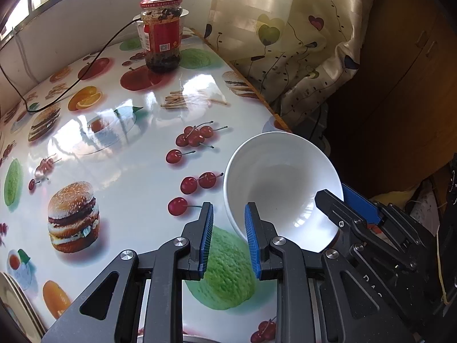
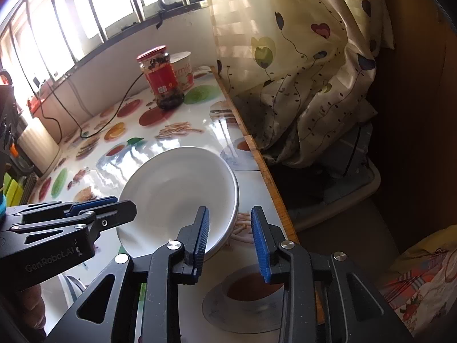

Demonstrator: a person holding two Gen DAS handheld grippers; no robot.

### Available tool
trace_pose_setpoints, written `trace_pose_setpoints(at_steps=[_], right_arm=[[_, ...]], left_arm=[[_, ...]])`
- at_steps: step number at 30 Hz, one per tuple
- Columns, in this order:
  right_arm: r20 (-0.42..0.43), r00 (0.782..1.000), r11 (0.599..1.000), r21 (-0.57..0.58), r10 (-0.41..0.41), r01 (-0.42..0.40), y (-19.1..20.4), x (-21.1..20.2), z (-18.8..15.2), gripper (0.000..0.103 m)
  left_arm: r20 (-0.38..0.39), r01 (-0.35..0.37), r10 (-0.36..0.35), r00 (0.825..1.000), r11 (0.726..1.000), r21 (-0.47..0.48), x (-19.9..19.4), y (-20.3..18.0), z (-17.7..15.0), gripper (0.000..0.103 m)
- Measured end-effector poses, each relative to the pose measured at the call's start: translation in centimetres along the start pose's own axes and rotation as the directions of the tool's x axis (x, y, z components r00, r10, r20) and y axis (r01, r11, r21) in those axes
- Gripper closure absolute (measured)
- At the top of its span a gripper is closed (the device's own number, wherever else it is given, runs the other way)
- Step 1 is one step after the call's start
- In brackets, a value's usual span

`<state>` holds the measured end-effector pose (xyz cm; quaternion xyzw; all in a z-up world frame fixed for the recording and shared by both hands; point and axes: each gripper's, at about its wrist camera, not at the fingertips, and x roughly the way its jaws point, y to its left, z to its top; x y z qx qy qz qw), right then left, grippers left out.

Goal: Organize plates and bowls

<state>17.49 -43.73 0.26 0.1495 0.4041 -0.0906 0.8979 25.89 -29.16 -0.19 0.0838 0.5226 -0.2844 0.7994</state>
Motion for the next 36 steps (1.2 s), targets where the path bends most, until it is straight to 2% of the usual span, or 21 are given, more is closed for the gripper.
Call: trace_pose_setpoints(at_steps=[7,9,12,36], right_arm=[[0.0,1.0,1.0,-0.009,-0.003,0.003,0.29,0.28,0.22,0.083],[0.0,1.0,1.0,-0.006,-0.007,0.007,0.26,0.35,0.22,0.086],[-0.001,1.0,1.0,-0.001,-0.006,0.006,0.15,0.34,0.24,0.086],[0.003,1.0,1.0,0.002,-0.008,0.008,0.01,0.19,0.21,0.087]], left_arm=[[-0.002,0.005,-0.005,1.0,1.0,0.001,0.34,-0.12,0.04,0.08],[-0.006,0.008,-0.008,1.0,1.0,0.002,0.49,-0.19,0.03,0.083],[-0.003,0.011,-0.011,1.0,1.0,0.005,0.54,-0.35,0.05,0.087],[0.006,0.009,-0.009,1.0,1.0,-0.004,0.55,-0.13,-0.03,0.088]])
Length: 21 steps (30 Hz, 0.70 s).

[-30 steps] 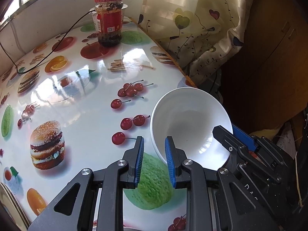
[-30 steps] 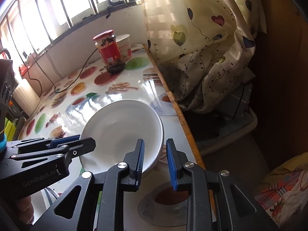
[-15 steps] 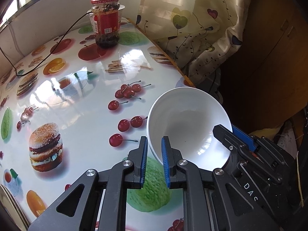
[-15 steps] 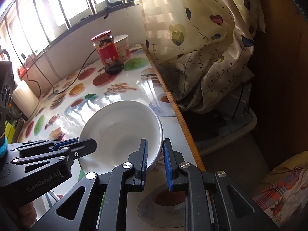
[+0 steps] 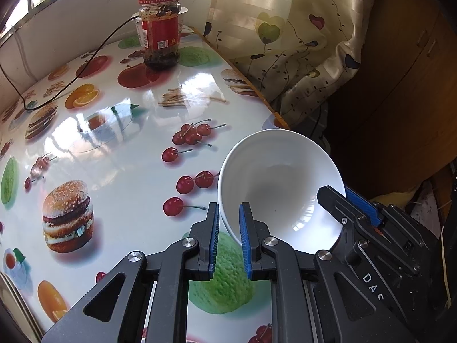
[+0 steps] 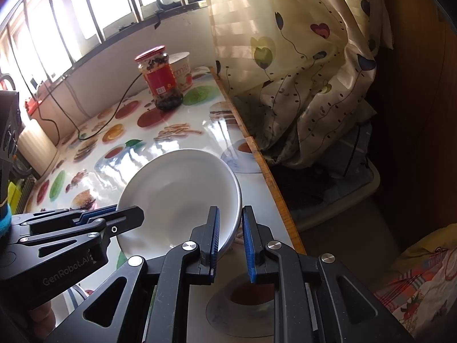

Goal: Organize plates and bowls

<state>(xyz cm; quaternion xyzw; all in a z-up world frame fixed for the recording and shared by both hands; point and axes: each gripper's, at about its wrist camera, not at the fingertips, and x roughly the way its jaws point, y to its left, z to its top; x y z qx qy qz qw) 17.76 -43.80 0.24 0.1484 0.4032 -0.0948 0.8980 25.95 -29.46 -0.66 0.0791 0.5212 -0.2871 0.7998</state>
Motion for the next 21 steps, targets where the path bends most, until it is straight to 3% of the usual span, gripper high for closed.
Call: trace_pose_setpoints(at_steps=[21], right_arm=[[0.065,0.998,1.0,0.012,0.007,-0.008,1.3,-3.8,-1.0,0.087]], left_arm=[[0.07,0.015,-0.016,0.997,1.0,0.008,-3.6,0.1,-1.6,0.088]])
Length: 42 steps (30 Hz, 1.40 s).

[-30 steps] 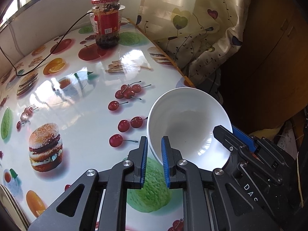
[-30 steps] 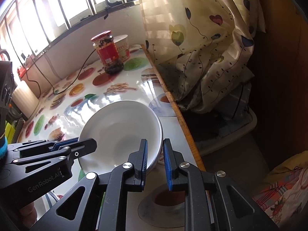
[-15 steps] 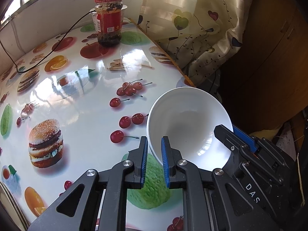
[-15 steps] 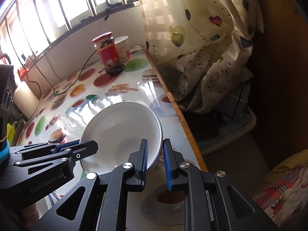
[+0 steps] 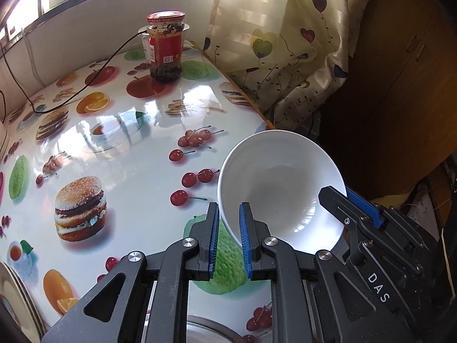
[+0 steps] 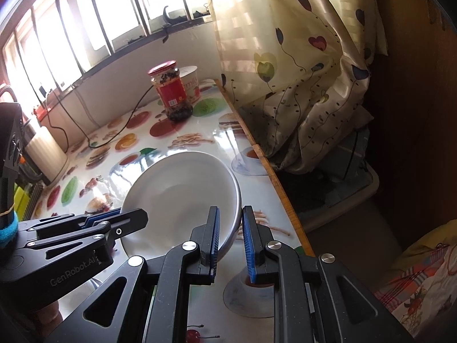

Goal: Organize plates and bowls

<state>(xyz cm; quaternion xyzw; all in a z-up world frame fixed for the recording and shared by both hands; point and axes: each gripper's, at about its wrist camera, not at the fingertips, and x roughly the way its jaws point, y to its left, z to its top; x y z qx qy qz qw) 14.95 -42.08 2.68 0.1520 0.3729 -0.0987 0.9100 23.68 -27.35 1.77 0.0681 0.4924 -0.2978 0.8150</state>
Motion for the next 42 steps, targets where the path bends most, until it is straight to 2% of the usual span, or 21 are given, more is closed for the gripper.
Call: trace_pose_setpoints(at_steps=[19,42], right_arm=[[0.067,0.998,1.0,-0.003,0.022,-0.022,2.8,-5.2,-1.9,0.087],[0.101,0.993,0.998,-0.022,0.064,-0.062,6.3,-9.0,-4.4,0.087]], left_arm=[[0.103,0.019,-0.018,0.995,1.0,-0.01,-5.2,0.9,-2.6,0.088],[0.158,0.028,-0.021,0.987,0.999,-0.041,-9.6,2.8,-5.4,0.088]])
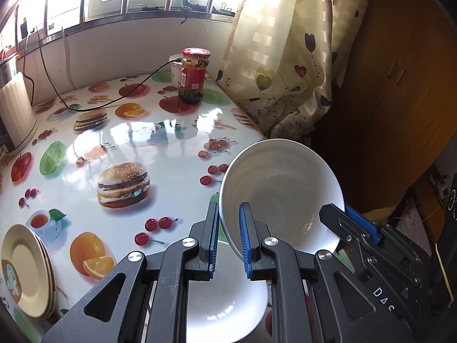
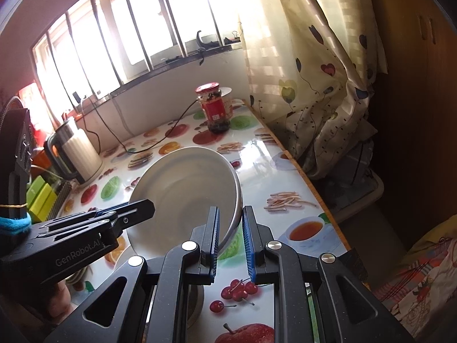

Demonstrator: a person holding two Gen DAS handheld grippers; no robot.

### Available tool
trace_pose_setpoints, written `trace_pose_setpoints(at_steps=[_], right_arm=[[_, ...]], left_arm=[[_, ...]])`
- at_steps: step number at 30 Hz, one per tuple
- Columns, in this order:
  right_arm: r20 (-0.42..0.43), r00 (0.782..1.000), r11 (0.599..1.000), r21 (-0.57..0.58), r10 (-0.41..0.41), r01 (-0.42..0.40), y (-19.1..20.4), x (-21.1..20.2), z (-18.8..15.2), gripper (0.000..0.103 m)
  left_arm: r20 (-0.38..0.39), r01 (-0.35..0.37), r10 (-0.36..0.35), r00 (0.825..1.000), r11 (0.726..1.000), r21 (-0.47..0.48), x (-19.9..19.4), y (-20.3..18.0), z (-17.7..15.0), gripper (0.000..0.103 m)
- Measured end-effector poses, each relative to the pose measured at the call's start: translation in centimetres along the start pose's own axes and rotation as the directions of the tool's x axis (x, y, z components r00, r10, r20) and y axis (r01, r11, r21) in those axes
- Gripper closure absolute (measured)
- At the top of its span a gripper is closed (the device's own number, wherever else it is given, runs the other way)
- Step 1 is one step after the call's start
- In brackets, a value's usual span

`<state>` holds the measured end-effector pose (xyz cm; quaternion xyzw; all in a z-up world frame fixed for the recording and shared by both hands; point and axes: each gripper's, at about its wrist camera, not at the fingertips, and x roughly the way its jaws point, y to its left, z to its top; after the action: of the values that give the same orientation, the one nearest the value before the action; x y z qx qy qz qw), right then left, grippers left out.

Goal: Organize plates and bowls

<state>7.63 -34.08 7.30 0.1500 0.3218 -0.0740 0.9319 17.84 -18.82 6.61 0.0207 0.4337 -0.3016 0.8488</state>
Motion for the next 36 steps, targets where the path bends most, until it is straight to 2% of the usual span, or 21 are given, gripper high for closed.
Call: trace_pose_setpoints(at_steps=[16,36], right_arm=[[0.006,0.999,0.999,-0.023,0.035,-0.035,2.9,-1.7,-1.5,0.087],[-0.04,0.997,0.996,-0.047,0.072,-0.074,5.7,-1.5,-3.9,0.087]], left_arm=[[0.024,-0.007,0.008,1.0,0.999,-0.041,-2.6,2.0,-1.9,0.088],[0.015,-0.03,0.031,0.999,0.995,-0.097,-4.1,4.7,-4.5,0.088]])
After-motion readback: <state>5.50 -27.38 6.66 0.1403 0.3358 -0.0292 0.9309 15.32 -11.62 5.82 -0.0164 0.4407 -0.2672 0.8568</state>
